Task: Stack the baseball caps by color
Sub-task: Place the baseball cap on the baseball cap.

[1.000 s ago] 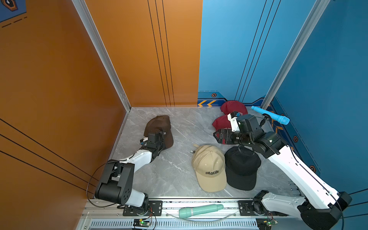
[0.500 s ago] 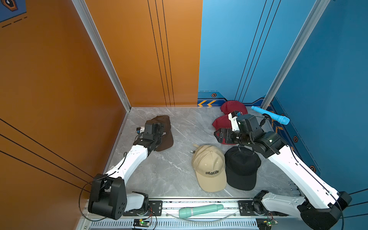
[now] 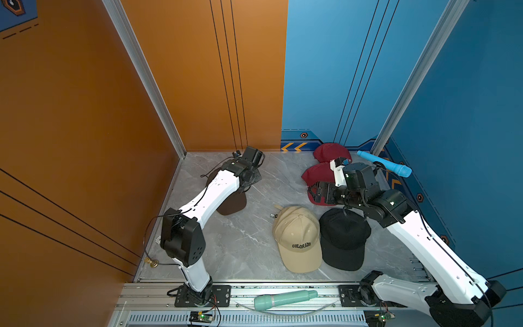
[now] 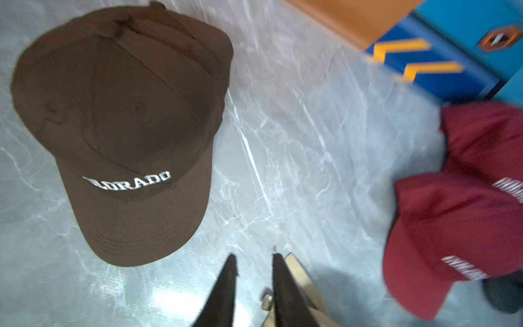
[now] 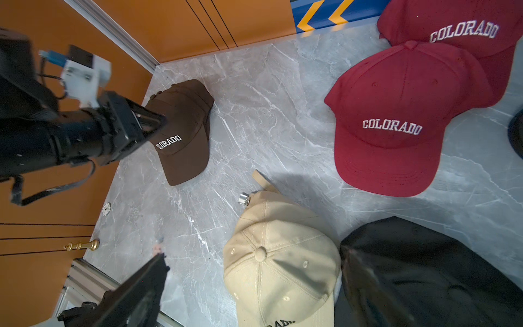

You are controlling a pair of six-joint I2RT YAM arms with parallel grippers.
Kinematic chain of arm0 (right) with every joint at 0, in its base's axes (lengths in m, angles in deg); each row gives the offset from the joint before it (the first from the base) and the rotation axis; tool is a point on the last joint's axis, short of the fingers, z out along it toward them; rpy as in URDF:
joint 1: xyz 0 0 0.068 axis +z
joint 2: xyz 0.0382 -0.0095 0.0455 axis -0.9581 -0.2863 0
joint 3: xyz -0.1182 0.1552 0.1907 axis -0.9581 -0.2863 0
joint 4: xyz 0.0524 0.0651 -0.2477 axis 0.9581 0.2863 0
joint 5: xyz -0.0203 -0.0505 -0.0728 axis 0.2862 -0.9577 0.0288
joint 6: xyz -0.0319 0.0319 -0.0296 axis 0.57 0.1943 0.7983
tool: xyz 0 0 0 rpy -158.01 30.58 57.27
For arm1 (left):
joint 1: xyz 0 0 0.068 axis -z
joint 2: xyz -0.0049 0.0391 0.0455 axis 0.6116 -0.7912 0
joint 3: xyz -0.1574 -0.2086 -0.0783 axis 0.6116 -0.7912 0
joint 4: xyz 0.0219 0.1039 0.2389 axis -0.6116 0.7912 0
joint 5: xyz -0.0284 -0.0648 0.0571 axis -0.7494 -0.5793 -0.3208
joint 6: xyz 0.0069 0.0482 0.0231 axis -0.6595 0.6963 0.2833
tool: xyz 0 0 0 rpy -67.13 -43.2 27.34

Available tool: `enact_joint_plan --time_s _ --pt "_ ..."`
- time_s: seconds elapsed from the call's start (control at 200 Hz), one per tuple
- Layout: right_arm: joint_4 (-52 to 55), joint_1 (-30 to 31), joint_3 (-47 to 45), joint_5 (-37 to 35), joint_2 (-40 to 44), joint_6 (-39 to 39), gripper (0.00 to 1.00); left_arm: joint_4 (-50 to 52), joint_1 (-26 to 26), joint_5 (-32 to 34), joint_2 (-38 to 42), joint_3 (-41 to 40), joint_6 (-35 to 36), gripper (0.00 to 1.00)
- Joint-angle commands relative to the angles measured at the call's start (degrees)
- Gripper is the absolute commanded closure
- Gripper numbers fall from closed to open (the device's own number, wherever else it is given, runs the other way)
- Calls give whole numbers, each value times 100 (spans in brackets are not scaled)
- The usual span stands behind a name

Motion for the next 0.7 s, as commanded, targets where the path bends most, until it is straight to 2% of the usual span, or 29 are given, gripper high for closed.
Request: enact_joint_plan --time_s 0.0,0.19,0.536,0.696 --pt "162 -113 -120 173 173 163 0 621 196 288 -253 303 217 95" --pt "253 -350 -187 332 368 228 0 632 409 520 -628 234 46 96" --pt "300 -597 -265 550 487 282 0 589 446 930 -818 -100 6 96" --pt "296 -602 -283 530 503 265 0 154 364 757 -849 -431 120 96"
